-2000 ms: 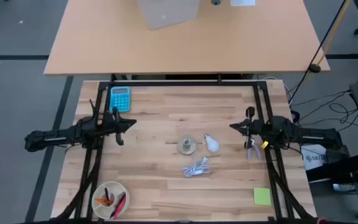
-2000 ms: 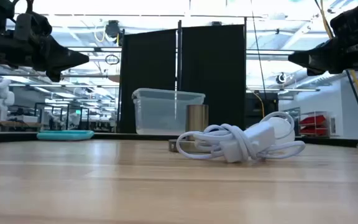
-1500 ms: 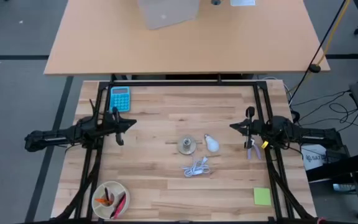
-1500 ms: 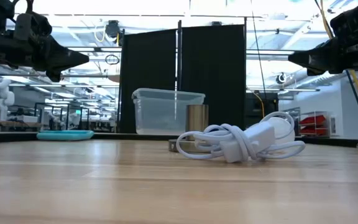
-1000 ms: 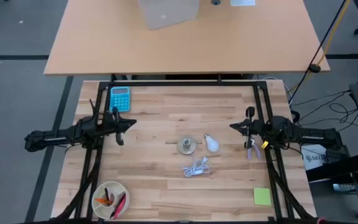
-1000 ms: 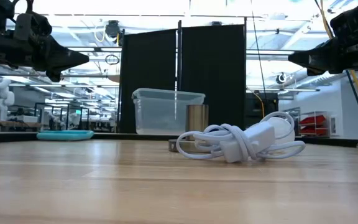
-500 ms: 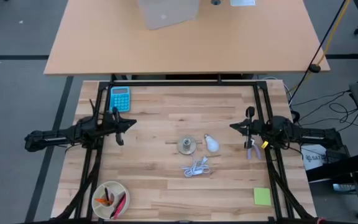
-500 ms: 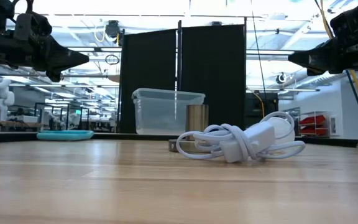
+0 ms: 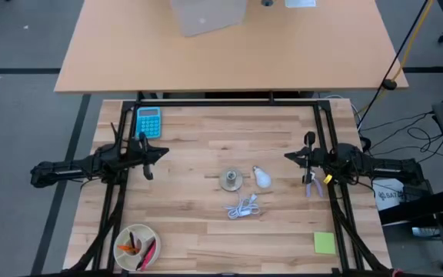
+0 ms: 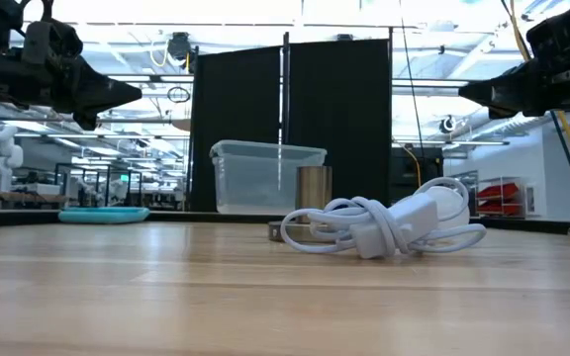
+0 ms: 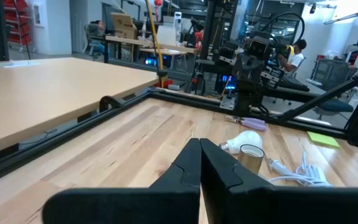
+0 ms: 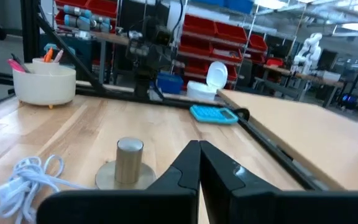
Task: Screw lightbulb
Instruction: Insert the light bulb into the lamp
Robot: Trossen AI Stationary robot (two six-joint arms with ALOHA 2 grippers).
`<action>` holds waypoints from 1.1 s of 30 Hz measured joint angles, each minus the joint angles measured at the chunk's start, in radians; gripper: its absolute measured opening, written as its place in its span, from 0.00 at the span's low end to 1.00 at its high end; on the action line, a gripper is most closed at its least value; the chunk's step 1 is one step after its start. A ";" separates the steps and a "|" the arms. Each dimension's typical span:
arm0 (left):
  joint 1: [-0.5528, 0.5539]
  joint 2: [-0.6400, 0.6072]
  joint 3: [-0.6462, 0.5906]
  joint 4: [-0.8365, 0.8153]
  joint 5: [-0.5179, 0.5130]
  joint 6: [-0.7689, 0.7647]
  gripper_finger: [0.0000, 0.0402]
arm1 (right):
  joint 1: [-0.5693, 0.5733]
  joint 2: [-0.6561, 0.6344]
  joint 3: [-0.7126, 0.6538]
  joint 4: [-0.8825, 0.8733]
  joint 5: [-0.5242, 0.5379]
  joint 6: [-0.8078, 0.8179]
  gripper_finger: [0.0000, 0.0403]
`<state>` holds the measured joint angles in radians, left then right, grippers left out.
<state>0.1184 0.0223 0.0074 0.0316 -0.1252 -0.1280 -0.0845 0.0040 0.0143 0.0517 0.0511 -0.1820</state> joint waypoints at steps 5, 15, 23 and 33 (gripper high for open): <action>0.000 0.000 0.000 0.000 0.000 0.000 0.00 | 0.003 0.008 -0.001 0.162 -0.028 0.324 0.00; 0.000 0.000 0.000 0.003 0.000 0.000 0.00 | 0.003 0.112 0.062 0.380 -0.135 0.537 0.00; 0.000 0.000 0.000 0.024 0.000 0.043 0.00 | 0.007 0.490 0.203 0.354 -0.131 0.532 0.00; 0.000 0.000 0.000 0.050 -0.097 0.060 0.00 | 0.062 0.909 0.336 0.247 -0.092 0.619 0.00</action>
<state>0.1188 0.0223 0.0074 0.0818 -0.2222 -0.0678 -0.0226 0.9131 0.3508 0.2990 -0.0404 0.4371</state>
